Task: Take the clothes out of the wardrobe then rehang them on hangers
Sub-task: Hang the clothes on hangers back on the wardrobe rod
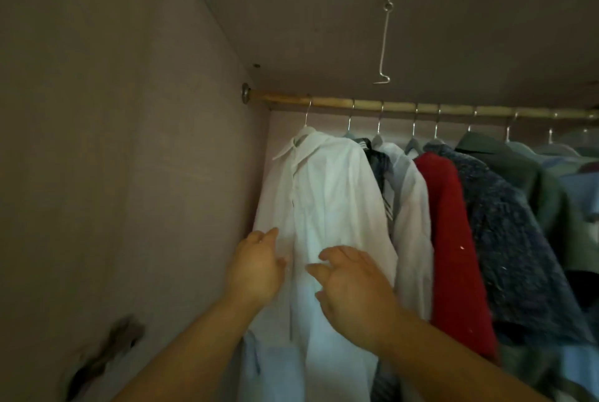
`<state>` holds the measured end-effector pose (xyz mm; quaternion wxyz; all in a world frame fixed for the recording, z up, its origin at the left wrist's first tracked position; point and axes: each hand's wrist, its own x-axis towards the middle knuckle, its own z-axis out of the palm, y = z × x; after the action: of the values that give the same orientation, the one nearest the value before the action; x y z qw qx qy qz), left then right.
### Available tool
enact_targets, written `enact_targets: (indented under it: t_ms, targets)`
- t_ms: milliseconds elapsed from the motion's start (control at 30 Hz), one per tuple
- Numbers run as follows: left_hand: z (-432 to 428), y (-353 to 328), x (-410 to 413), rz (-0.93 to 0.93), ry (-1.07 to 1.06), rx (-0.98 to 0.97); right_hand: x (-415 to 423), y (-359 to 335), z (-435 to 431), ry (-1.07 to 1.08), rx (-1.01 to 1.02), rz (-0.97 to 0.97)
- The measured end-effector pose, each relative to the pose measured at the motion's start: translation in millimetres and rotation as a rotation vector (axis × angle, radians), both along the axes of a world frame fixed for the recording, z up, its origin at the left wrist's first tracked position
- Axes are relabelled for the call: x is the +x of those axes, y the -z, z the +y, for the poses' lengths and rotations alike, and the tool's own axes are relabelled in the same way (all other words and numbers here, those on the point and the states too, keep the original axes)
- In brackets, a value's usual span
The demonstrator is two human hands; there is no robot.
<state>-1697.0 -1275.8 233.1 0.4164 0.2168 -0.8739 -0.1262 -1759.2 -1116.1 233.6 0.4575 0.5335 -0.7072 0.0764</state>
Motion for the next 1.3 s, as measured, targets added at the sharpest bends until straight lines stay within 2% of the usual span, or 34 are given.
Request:
enact_targets:
  t_ms: [200, 400, 667, 900, 1100, 1300]
  targets:
    - [88, 44, 80, -0.157, -0.009, 0.007, 64, 59, 78, -0.072, 0.095, -0.097]
    - [144, 54, 151, -0.3, -0.035, -0.021, 118, 63, 137, -0.045, 0.096, -0.158]
    - [197, 45, 236, -0.317, 0.018, -0.086, 203, 53, 197, 0.0, -0.058, -0.199]
    - [226, 51, 331, -0.322, 0.128, -0.119, 306, 55, 231, 0.158, -0.038, -0.245]
    - [245, 59, 415, -0.32, 0.235, -0.13, 394, 70, 252, 0.261, 0.036, -0.397]
    - [252, 62, 471, -0.245, 0.256, -0.197, 444, 70, 256, 0.188, -0.061, -0.323]
